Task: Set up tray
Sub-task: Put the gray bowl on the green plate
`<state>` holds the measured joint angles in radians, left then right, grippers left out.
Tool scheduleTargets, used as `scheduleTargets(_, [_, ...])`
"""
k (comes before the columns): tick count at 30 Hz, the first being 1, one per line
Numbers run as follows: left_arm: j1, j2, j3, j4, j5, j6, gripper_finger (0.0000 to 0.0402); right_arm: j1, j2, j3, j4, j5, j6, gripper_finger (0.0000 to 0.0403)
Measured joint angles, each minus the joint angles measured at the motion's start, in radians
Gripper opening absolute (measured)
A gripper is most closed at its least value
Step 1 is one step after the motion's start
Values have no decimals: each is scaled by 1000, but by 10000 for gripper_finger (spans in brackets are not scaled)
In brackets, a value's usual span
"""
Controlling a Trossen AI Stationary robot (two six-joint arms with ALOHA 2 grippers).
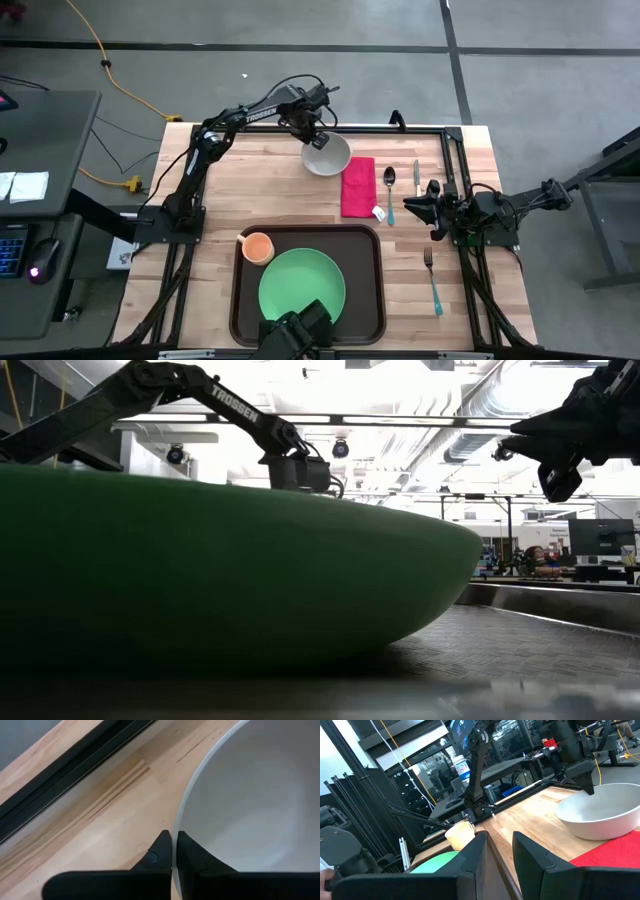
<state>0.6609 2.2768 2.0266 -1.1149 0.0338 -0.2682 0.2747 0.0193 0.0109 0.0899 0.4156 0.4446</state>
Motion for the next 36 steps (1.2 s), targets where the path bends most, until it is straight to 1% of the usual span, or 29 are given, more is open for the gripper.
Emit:
scheduleTargets(4, [0, 0, 0, 0, 1, 13, 36, 0, 0, 0, 0, 0, 0, 74])
scheduleTargets(11, [0, 0, 0, 1, 3, 36, 15, 0, 0, 0, 0, 0, 0, 74])
scheduleTargets(17, [0, 0, 0, 0, 7, 54, 14, 0, 0, 0, 0, 0, 0, 74])
scheduleTargets(26, [0, 0, 3, -4, 59, 60, 14, 0, 0, 0, 0, 0, 0, 74])
scheduleTargets(36, [0, 0, 3, -3, 95, 62, 14, 0, 0, 0, 0, 0, 0, 74])
